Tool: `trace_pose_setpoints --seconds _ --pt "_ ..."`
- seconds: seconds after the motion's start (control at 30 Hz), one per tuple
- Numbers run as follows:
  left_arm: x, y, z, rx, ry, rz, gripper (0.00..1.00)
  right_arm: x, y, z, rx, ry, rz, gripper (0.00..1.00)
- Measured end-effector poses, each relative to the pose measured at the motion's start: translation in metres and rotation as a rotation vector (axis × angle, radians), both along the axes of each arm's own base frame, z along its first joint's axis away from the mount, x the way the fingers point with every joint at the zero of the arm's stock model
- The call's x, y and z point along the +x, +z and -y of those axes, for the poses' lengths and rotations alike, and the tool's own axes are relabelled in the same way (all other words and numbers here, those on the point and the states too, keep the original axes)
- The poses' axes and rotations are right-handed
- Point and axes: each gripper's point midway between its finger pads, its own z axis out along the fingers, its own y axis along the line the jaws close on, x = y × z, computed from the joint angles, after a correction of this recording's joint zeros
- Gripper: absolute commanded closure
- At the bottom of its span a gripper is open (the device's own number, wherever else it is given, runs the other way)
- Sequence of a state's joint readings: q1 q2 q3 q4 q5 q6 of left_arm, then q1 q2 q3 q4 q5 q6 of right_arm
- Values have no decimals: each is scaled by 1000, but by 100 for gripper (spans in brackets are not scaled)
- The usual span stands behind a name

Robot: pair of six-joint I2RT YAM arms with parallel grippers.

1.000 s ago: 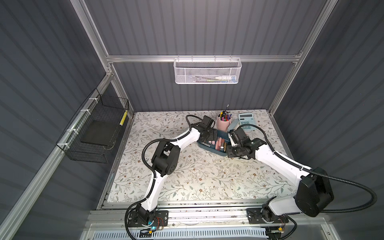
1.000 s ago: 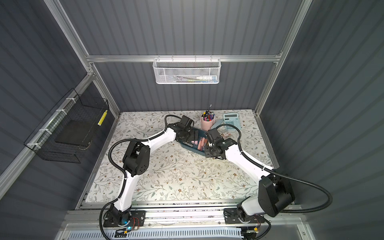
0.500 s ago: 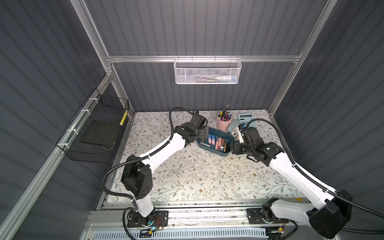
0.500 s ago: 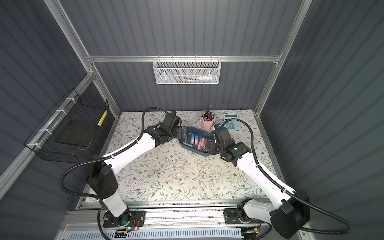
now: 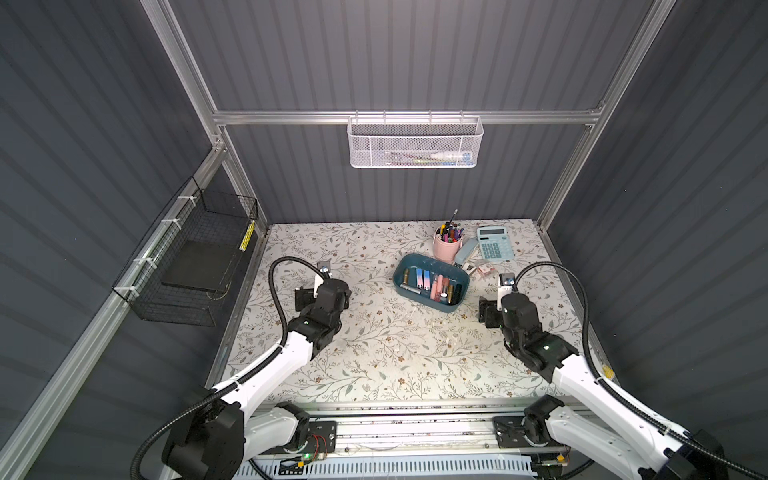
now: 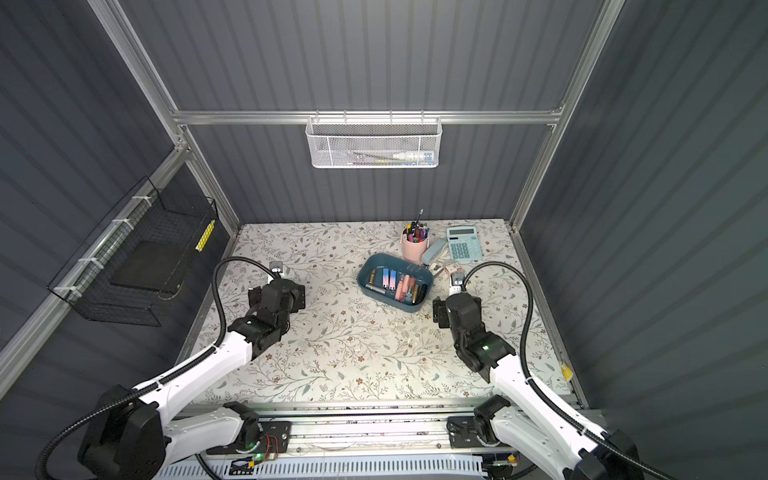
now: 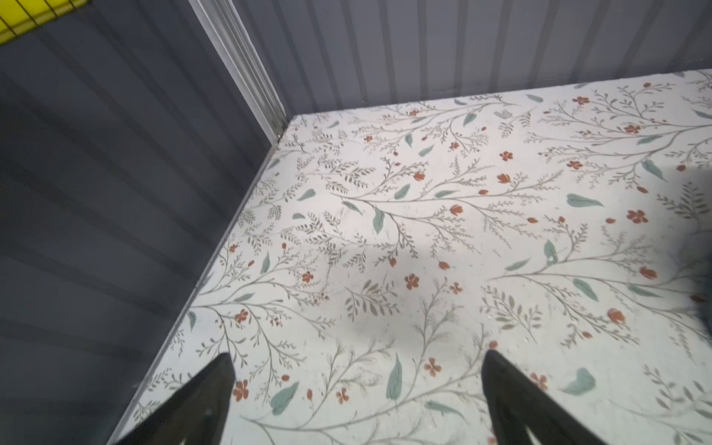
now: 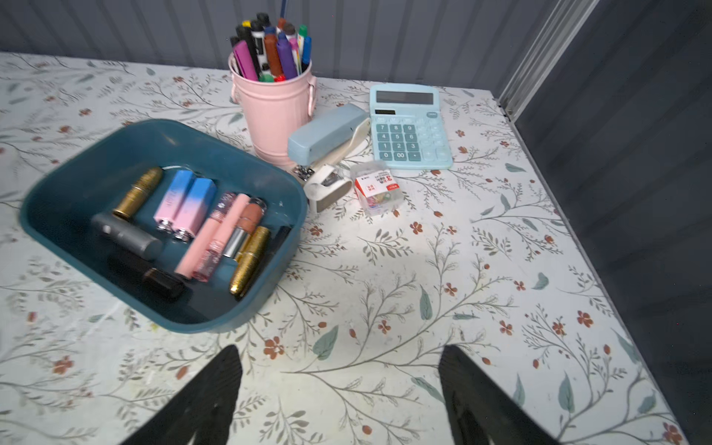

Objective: Put the lipstick into the storage box
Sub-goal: Reset both arms

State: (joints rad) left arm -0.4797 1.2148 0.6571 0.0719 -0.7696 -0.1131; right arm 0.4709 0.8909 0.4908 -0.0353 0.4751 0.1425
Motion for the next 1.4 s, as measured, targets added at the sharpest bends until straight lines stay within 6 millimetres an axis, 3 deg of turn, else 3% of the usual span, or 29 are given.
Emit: trace_pose_setpoints --seconds 0.1,0.17,0.23,0.33,0.47,0.73,0.93,1.23,1.4 --pt "16 -21 -10 62 40 12 0 8 -14 17 -27 -60 30 15" --pt "14 -41 -18 88 51 22 0 14 -18 27 -36 -94 52 14" --pt "5 -61 -26 105 55 30 0 22 -12 36 -22 -126 109 13" --pt "0 -77 -32 116 61 45 0 31 -1 50 12 -161 187 12" --pt "9 -79 -34 114 71 106 0 41 1 68 30 -191 239 10" --pt "19 -82 -45 117 85 207 0 54 -41 78 -15 -155 188 8" --pt "22 -83 -59 62 66 211 0 57 -59 81 0 -112 201 6" --pt "49 -95 -79 -73 54 150 0 70 -54 79 48 -45 223 4" --pt "52 -103 -81 -109 51 115 0 79 -45 84 79 -43 236 3"
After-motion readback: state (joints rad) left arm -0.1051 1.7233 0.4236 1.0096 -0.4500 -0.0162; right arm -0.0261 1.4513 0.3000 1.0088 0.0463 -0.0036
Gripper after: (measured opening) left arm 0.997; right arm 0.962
